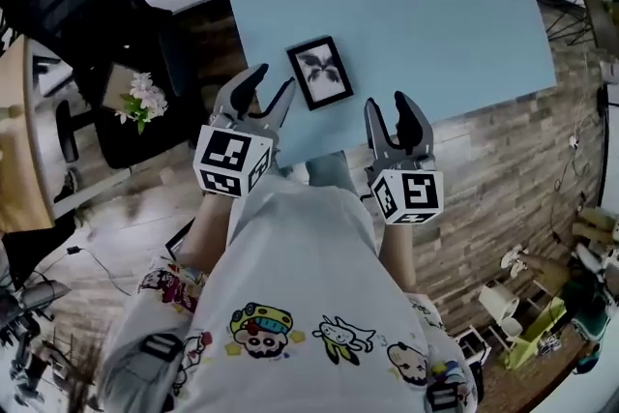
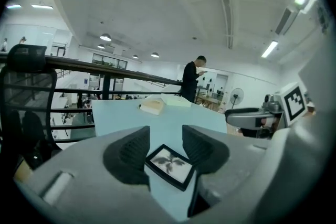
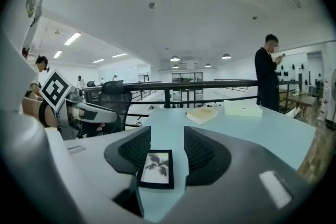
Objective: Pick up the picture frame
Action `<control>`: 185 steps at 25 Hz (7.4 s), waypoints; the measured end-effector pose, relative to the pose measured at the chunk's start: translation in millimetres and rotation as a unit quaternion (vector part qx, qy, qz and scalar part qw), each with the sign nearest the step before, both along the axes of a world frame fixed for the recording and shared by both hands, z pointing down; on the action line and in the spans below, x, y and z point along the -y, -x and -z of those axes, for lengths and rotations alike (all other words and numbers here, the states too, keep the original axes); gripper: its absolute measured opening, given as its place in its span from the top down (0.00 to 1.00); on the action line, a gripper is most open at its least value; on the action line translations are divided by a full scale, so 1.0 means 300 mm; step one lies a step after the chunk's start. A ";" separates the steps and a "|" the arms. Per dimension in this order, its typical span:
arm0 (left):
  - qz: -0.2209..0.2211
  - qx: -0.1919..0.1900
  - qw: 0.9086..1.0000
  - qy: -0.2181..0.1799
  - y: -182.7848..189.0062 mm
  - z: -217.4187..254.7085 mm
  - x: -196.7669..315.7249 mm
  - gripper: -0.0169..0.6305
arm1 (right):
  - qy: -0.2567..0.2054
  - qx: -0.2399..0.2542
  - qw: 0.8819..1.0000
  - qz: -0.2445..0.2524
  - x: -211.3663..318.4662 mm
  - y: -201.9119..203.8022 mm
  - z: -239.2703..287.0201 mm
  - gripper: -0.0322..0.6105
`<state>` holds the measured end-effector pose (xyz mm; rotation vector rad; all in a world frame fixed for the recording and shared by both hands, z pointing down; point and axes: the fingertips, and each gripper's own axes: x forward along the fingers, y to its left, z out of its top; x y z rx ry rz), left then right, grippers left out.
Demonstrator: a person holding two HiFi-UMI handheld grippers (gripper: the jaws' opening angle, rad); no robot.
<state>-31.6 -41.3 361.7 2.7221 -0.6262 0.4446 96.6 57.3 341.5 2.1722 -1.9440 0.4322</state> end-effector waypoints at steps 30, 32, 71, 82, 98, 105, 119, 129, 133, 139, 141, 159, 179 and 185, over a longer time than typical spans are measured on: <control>0.267 0.036 0.963 0.022 -0.071 -0.030 0.032 0.67 | 0.036 0.032 0.945 0.322 0.335 -0.122 -0.074 0.58; 0.269 0.038 0.962 0.023 -0.068 -0.030 0.032 0.67 | 0.039 0.038 0.946 0.320 0.332 -0.120 -0.079 0.58; 0.206 0.071 0.969 0.114 -0.139 -0.326 0.013 0.67 | 0.116 0.104 0.944 0.292 0.311 -0.078 -0.304 0.59; 0.207 0.086 0.962 0.155 -0.155 -0.481 -0.015 0.67 | 0.148 0.111 0.937 0.297 0.329 -0.077 -0.436 0.60; 0.221 0.103 0.952 0.183 -0.160 -0.626 0.013 0.69 | 0.191 0.157 0.927 0.280 0.293 -0.073 -0.590 0.61; 0.230 0.117 0.948 0.186 -0.156 -0.648 0.029 0.77 | 0.191 0.165 0.928 0.276 0.292 -0.078 -0.598 0.61; 0.259 0.107 0.936 0.213 -0.161 -0.656 0.032 0.85 | 0.197 0.167 0.926 0.274 0.298 -0.081 -0.604 0.62; 0.275 0.091 0.928 0.234 -0.152 -0.659 0.039 0.87 | 0.222 0.214 0.913 0.267 0.297 -0.076 -0.637 0.63; 0.280 0.083 0.925 0.244 -0.150 -0.659 0.039 0.87 | 0.244 0.259 0.896 0.265 0.292 -0.066 -0.659 0.64; 0.282 0.078 0.923 0.252 -0.148 -0.658 0.041 0.87 | 0.268 0.318 0.871 0.263 0.291 -0.045 -0.681 0.65; 0.282 0.075 0.922 0.254 -0.148 -0.659 0.041 0.87 | 0.273 0.327 0.866 0.262 0.295 -0.046 -0.685 0.65; 0.275 0.053 0.916 0.287 -0.147 -0.661 0.046 0.87 | 0.339 0.459 0.771 0.282 0.307 0.006 -0.693 0.66; 0.273 0.031 0.909 0.313 -0.136 -0.661 0.050 0.87 | 0.334 0.561 0.681 0.333 0.330 0.057 -0.640 0.67; 0.272 0.029 0.908 0.316 -0.135 -0.658 0.052 0.87 | 0.332 0.556 0.680 0.344 0.333 0.064 -0.630 0.69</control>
